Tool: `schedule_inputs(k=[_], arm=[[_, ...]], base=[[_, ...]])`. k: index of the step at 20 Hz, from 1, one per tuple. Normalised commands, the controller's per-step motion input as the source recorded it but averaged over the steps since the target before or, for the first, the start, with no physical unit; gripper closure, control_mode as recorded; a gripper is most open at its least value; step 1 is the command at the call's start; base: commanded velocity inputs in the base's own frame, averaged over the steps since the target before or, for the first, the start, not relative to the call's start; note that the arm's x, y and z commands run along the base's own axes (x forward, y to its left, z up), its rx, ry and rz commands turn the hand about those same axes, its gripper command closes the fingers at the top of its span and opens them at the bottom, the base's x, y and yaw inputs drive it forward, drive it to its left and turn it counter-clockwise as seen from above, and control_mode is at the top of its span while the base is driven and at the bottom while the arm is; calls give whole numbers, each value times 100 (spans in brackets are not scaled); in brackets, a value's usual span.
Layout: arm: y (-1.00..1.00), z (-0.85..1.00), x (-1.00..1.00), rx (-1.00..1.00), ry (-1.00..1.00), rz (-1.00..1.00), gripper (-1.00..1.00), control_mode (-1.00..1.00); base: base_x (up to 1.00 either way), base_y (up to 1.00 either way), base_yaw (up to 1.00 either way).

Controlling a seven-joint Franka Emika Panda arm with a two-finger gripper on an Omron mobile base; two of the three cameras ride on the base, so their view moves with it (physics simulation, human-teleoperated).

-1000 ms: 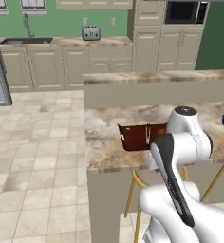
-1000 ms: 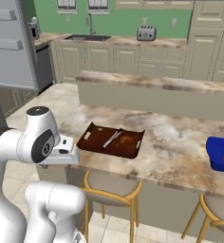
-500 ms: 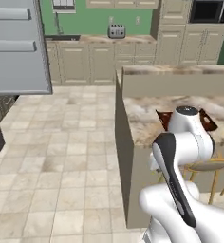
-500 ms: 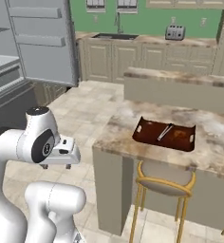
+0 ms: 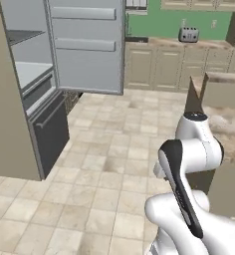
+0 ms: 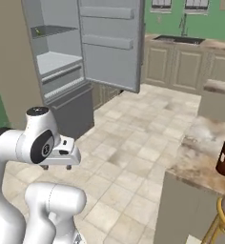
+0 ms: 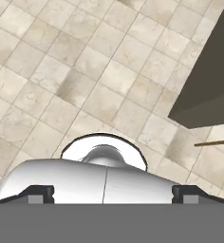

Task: Gather the squash and mushroom from the fridge and place them on a tray on the dining counter. Then gather the chicken drumstick and fish from the fridge and place them on the other tray.

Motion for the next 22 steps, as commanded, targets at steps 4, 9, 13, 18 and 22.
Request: schedule_inputs(k=[4,9,13,18,22], arm=[[0,0,0,0,0,0,-100,100],[0,0,0,0,0,0,-100,100],[0,0,0,0,0,0,-100,100],[0,0,0,0,0,0,-100,100],[0,0,0,0,0,0,-100,100]], base=[[76,33,39],[100,0,32],[100,0,31],[100,0,32],[100,0,32]])
